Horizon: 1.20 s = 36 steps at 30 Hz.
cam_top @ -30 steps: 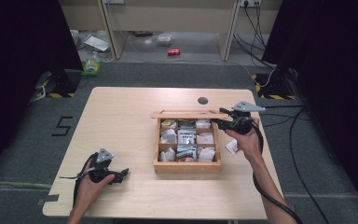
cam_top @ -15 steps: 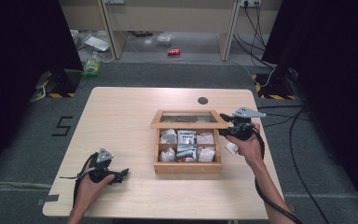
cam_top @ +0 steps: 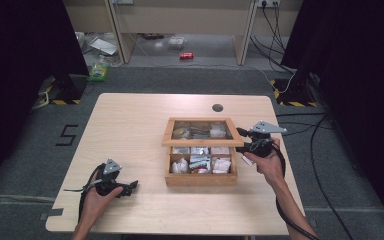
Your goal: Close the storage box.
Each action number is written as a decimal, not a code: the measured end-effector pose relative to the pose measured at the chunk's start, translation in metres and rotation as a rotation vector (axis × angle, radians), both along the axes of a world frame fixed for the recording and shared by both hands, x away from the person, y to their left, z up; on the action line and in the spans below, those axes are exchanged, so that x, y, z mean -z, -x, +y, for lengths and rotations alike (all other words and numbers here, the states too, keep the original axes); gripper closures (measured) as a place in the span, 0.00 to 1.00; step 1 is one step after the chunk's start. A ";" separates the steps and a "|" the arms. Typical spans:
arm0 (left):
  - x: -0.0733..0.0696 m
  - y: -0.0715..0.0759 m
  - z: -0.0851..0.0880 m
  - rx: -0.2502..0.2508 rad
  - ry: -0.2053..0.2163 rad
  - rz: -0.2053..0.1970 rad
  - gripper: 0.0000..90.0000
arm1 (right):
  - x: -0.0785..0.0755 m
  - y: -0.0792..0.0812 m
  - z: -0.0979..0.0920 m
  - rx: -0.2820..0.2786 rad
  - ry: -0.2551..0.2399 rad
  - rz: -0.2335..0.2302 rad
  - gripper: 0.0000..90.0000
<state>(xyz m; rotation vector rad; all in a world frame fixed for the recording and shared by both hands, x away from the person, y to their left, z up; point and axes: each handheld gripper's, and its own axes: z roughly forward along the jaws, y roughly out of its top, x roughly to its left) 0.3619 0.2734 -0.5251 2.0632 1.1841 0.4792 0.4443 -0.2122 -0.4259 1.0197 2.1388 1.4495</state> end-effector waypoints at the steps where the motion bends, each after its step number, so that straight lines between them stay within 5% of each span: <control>1: 0.000 0.000 0.000 0.000 0.000 0.000 0.00 | 0.001 0.001 -0.001 -0.002 0.005 0.000 0.49; 36: 0.000 0.000 0.000 0.000 0.000 0.000 0.00 | 0.022 0.027 -0.012 -0.009 0.029 0.021 0.51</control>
